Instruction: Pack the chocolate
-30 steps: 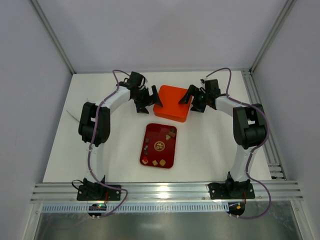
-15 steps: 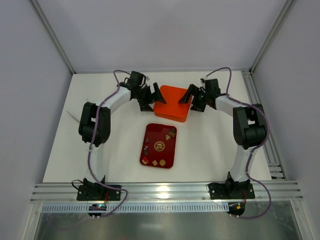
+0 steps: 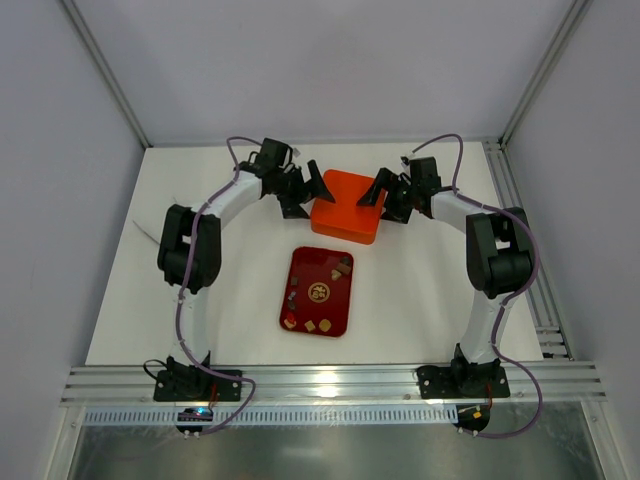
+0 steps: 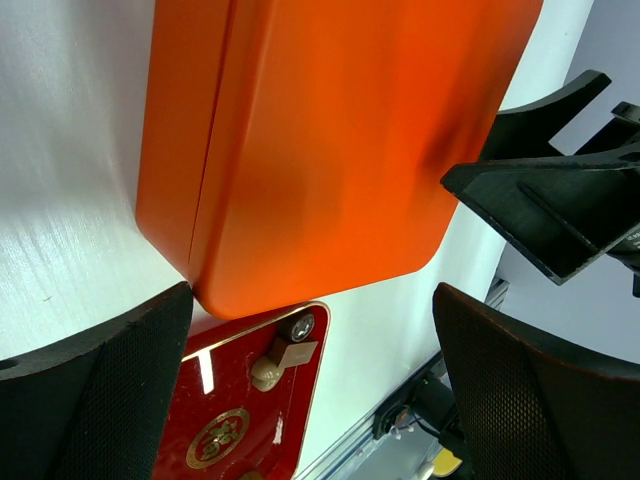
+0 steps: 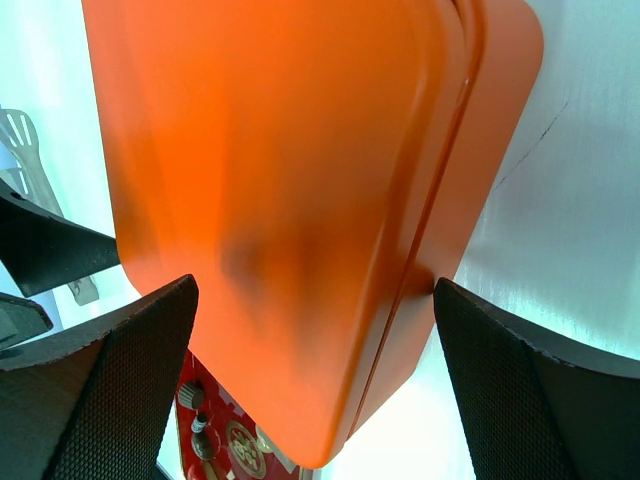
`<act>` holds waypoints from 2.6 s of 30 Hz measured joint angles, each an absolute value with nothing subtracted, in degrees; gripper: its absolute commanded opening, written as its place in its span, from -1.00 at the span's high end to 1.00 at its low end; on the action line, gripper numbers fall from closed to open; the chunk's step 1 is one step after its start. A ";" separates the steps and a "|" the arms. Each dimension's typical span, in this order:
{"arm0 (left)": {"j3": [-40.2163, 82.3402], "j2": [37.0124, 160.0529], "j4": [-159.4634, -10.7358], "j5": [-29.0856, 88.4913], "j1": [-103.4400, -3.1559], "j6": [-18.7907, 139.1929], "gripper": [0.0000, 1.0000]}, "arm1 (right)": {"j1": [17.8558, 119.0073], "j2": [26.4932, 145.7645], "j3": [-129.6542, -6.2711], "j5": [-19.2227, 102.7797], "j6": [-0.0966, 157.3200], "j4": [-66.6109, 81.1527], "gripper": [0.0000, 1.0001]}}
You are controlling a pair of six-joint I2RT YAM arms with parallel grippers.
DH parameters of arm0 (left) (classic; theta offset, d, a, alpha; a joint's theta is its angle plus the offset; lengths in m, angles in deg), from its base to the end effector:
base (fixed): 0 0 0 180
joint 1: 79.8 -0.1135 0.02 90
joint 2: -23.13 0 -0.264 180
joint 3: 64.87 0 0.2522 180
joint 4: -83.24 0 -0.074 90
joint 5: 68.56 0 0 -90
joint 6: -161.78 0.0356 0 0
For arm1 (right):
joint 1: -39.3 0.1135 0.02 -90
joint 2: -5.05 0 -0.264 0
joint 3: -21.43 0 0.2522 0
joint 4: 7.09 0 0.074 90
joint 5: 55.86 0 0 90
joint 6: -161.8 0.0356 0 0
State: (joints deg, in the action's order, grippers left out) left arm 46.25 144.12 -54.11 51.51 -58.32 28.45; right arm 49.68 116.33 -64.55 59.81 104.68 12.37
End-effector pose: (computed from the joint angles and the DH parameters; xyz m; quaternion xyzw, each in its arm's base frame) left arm 0.4291 -0.1880 0.2134 -0.0915 0.9138 -0.3737 0.1303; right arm 0.4095 0.0907 0.1770 0.0918 0.8994 0.3288 0.2730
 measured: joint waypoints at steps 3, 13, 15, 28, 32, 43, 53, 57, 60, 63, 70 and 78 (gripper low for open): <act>46.74 144.14 -54.13 51.51 -58.32 28.32 -1.00 | 49.68 116.33 -64.55 59.79 104.66 12.37 -0.99; 50.56 145.32 -54.05 51.51 -58.21 28.12 -0.99 | 49.65 116.33 -64.55 59.68 104.62 12.41 -1.00; 51.11 145.56 -54.00 51.51 -58.15 28.14 -0.99 | 49.65 116.33 -64.55 59.68 104.62 12.41 -1.00; 45.51 142.80 -53.72 47.97 -57.97 28.58 -0.99 | 49.63 116.33 -64.55 59.68 104.46 12.43 -0.99; 37.42 137.93 -56.43 47.48 -57.97 25.78 -1.00 | 49.57 116.33 -64.55 59.76 104.46 12.41 -1.00; 21.14 133.10 -75.84 46.50 -54.74 10.92 -0.99 | 49.57 116.33 -64.55 59.83 104.70 12.30 -0.99; 17.95 133.12 -92.06 42.50 -50.94 0.30 -0.99 | 49.57 116.42 -64.55 59.98 104.90 12.24 -0.99; 17.69 133.34 -95.29 41.32 -50.17 -1.78 -0.99 | 49.57 116.68 -64.55 60.40 104.94 11.91 -1.00; 17.14 133.67 -97.43 40.47 -49.69 -2.94 -0.99 | 49.57 116.75 -64.55 60.55 104.92 11.71 -0.99; 16.79 134.02 -98.44 39.92 -49.27 -3.42 -0.99 | 49.57 116.77 -64.53 60.66 104.92 11.43 -0.99; 16.70 134.19 -98.63 38.54 -48.62 -3.31 -0.99 | 49.57 116.86 -64.42 60.90 104.94 11.01 -0.99; 20.90 133.41 -88.65 36.93 -48.42 3.51 -0.99 | 48.87 116.86 -64.42 60.90 105.12 10.95 -1.00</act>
